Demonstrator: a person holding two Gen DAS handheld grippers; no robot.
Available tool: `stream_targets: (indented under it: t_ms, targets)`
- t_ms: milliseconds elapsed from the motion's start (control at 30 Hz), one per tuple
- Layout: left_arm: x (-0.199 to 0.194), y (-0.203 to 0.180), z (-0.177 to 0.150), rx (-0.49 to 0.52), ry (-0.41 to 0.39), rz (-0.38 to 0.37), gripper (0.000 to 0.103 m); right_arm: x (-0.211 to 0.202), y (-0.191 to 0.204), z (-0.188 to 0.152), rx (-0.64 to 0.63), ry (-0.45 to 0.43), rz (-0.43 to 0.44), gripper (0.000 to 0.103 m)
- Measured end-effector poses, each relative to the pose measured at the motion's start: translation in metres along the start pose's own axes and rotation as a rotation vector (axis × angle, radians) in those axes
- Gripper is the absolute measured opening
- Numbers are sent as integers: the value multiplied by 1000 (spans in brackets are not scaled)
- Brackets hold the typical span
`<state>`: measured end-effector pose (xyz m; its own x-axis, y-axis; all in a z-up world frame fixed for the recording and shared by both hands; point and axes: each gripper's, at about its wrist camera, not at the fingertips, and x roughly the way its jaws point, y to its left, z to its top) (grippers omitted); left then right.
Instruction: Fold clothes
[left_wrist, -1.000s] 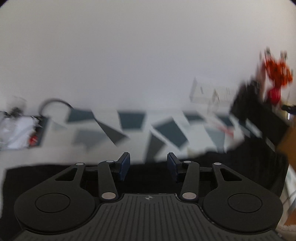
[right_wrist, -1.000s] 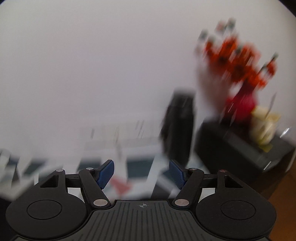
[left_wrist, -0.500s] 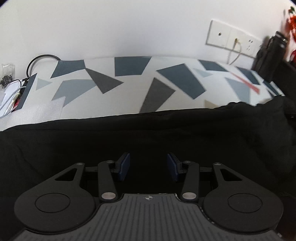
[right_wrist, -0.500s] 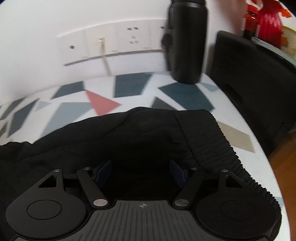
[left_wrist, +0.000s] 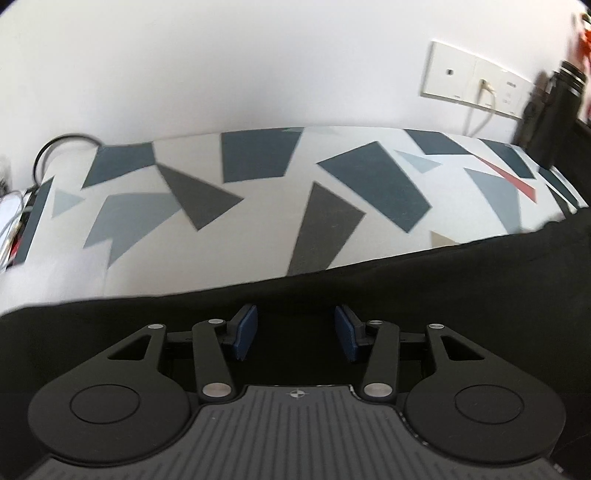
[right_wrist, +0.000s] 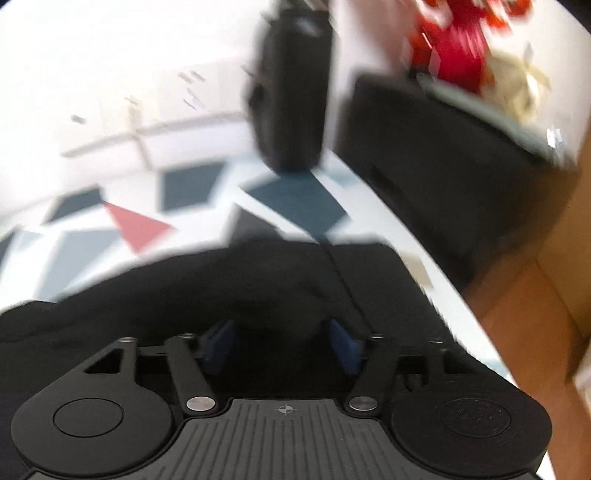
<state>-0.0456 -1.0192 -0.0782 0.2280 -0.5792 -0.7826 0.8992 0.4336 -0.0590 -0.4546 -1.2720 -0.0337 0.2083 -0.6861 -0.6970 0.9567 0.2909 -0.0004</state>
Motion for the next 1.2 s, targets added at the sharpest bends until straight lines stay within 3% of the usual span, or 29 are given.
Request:
stream_targets:
  t_ms: [33, 100, 167, 267, 400, 467, 500, 600, 633, 700, 900, 1000, 1067, 1167, 1200]
  targets:
    - [-3, -2, -1, -1, 9, -19, 47, -2, 6, -1, -22, 9, 31, 79]
    - [-9, -6, -3, -2, 27, -57, 49, -5, 18, -3, -65, 41, 94, 85]
    - [-14, -10, -5, -3, 46, -96, 53, -4, 29, -7, -104, 77, 138, 85]
    - [-15, -15, -11, -38, 80, -135, 59, 6, 39, -13, -130, 107, 133, 82]
    - [-7, -28, -13, -86, 65, -115, 59, 12, 47, -13, -100, 114, 158, 64]
    - [-4, -35, -10, -94, 63, -122, 59, 12, 56, -12, -134, 111, 168, 51]
    - [-3, -38, -8, -93, 63, -124, 53, 11, 58, -14, -150, 110, 164, 46]
    - [1, -42, -10, -89, 54, -154, 6, 8, 63, -17, -179, 91, 166, 29]
    - [2, -42, -11, -90, 51, -166, 4, 6, 63, -17, -179, 79, 168, 19]
    - [3, -43, -13, -95, 44, -191, 0, 0, 59, -15, -158, 57, 180, 10]
    - [-7, -36, -11, -163, 1, -243, 0, -20, 42, -5, -68, -5, 226, 7]
    - [2, -32, -6, -241, 57, -238, 0, -13, 38, -3, -51, 22, 232, 8]
    - [7, -34, -4, -266, 96, -210, 7, -9, 38, -4, -55, 42, 232, 11]
    - [5, -48, -4, -186, 94, -176, 22, -10, 40, -6, -84, 43, 239, 20]
    - [5, -54, -4, -161, 93, -168, 32, -11, 41, -7, -96, 41, 241, 20]
